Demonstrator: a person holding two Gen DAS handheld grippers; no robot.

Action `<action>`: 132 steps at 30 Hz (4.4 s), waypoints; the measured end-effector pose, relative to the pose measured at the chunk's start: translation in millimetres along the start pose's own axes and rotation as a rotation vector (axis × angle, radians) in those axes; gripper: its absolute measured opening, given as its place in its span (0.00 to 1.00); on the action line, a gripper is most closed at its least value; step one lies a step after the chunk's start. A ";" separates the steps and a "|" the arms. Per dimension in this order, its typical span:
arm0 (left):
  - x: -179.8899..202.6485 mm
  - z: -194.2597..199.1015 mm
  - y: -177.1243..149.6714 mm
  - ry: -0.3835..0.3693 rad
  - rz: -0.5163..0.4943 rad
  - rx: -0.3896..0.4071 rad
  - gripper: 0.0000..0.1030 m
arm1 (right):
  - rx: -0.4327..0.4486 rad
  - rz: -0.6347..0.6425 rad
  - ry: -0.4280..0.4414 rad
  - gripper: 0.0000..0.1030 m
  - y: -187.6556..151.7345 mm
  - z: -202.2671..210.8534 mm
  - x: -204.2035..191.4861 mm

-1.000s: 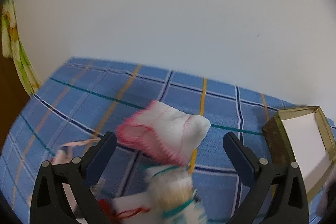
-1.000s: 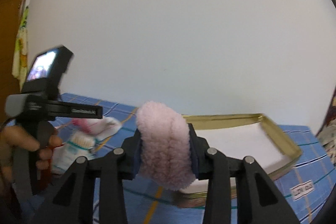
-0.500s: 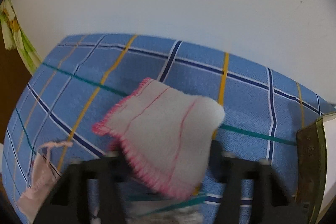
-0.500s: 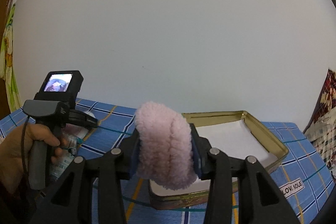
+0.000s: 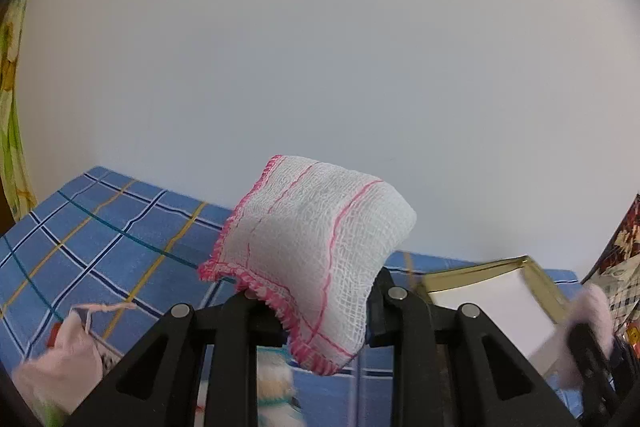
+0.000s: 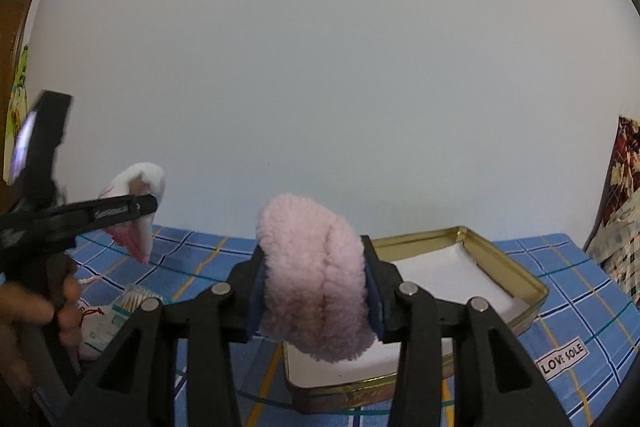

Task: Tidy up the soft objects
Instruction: 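Carry the pink puff and white gauze cloth over the gold tin with both tools, then open both tools to drop the puff and gauze cloth into the tin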

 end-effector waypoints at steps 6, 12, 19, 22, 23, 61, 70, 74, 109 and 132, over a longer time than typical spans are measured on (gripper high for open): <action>34.2 14.4 -26.7 0.025 0.015 0.015 0.26 | 0.052 -0.016 -0.016 0.40 6.9 6.5 11.8; 70.7 16.6 -50.1 0.076 -0.075 0.004 0.27 | 0.113 0.033 -0.043 0.40 -0.7 12.2 38.5; 78.0 -3.8 -56.3 0.092 -0.125 -0.017 0.27 | 0.057 -0.023 -0.064 0.40 -1.3 -3.6 69.3; 81.2 -10.2 -57.8 0.097 -0.131 -0.022 0.27 | 0.071 -0.011 -0.088 0.40 1.6 -6.0 74.3; 83.4 -7.3 -61.5 0.096 -0.134 -0.022 0.27 | 0.080 0.002 -0.100 0.40 1.7 -5.6 74.5; 179.4 -39.4 -82.4 0.018 -0.270 -0.073 0.27 | -0.102 -0.105 -0.281 0.41 -6.2 -55.4 177.2; 178.1 -48.8 -86.9 0.012 -0.256 -0.094 0.27 | -0.157 -0.091 -0.239 0.41 -15.9 -63.2 166.3; 179.7 -53.0 -89.1 0.007 -0.260 -0.105 0.27 | -0.173 -0.065 -0.244 0.41 -18.7 -65.5 160.6; 180.3 -86.1 -87.2 0.026 -0.262 -0.190 0.27 | -0.259 0.000 -0.226 0.47 -24.2 -80.0 147.1; 196.6 -85.8 -92.1 0.076 -0.317 -0.093 0.77 | -0.112 -0.106 -0.308 1.00 -16.1 -55.8 164.9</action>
Point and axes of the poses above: each gripper's, at about its wrist camera, not at the fingertips, and z roughly against the way its jaws point, x to its right, y to its top, the point moved 2 cm from there along -z, roughly the way its jaws point, and after that the axes turned 9 degrees about -y, right-handed, at the moved point
